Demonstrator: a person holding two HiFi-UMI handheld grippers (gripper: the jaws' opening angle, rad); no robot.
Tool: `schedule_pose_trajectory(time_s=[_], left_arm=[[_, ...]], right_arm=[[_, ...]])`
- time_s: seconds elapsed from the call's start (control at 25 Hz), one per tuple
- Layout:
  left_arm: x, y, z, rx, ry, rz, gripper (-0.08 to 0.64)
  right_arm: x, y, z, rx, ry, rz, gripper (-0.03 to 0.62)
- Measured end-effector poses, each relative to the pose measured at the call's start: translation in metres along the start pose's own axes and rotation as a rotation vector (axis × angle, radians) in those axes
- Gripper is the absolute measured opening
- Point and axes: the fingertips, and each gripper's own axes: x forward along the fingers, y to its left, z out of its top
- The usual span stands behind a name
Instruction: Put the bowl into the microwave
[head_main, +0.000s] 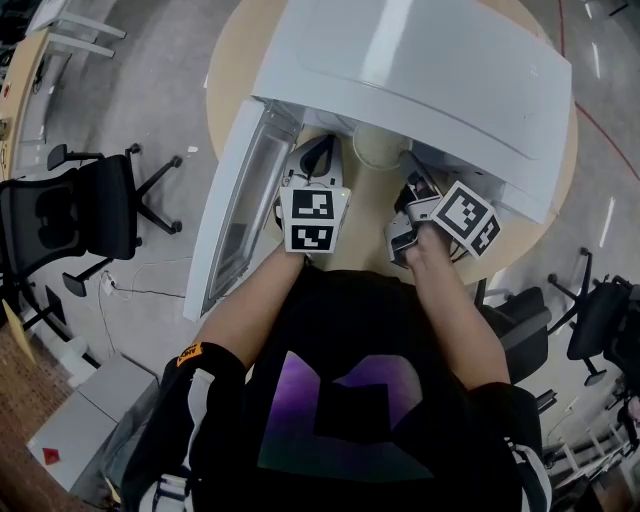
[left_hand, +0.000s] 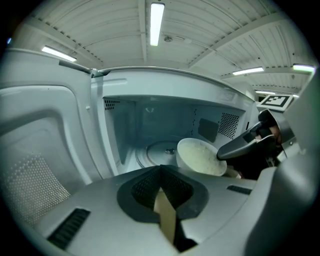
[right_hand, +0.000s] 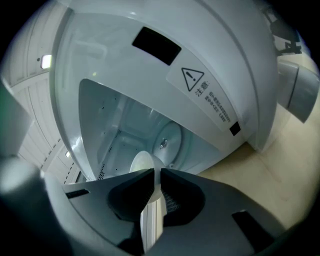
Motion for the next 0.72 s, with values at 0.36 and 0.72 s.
schedule_pose_trajectory(time_s=[0.36,0.72], left_arm=[[0.021,0.003,-0.002,0.011,0.023,-0.007,0.044],[0.038,0.008,-0.002,-0.001,0.027,-0.010,0.044]], right_arm=[[0.013,-0.004,0.012,0.035,-0.057,0.001,0.051],[0.029,-0.004,0.020,0.059,-0.114,0.019,0.051]])
